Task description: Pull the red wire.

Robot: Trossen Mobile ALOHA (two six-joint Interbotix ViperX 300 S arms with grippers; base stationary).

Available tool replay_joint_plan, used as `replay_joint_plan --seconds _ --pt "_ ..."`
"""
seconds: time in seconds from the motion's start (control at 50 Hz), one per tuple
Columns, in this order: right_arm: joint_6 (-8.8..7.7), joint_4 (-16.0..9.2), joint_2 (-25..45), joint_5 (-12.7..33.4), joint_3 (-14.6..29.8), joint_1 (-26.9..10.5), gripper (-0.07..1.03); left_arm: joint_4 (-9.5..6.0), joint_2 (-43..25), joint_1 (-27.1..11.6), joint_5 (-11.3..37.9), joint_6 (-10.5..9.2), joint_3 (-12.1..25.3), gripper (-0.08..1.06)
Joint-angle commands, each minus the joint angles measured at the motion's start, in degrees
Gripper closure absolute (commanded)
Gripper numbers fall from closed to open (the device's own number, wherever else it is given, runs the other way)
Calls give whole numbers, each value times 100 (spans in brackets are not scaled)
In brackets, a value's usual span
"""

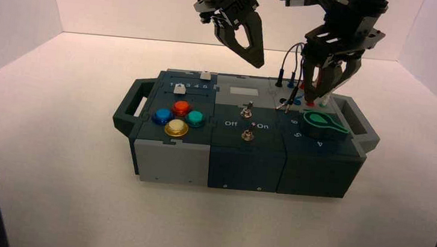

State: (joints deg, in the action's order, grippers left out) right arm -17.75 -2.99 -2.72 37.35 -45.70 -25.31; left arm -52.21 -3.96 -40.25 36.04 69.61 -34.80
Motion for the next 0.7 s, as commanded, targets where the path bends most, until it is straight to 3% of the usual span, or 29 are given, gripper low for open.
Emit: replay_joint_plan --seconds 0.02,0.3,0.7 --pt "-53 35 -62 -9 132 -9 67 -26 158 0 9 44 97 101" --pt "-53 44 -26 70 176 -9 99 -26 176 -9 35 44 88 101" --pt "-53 9 -176 325 272 -9 99 -35 255 -9 53 44 79 101"
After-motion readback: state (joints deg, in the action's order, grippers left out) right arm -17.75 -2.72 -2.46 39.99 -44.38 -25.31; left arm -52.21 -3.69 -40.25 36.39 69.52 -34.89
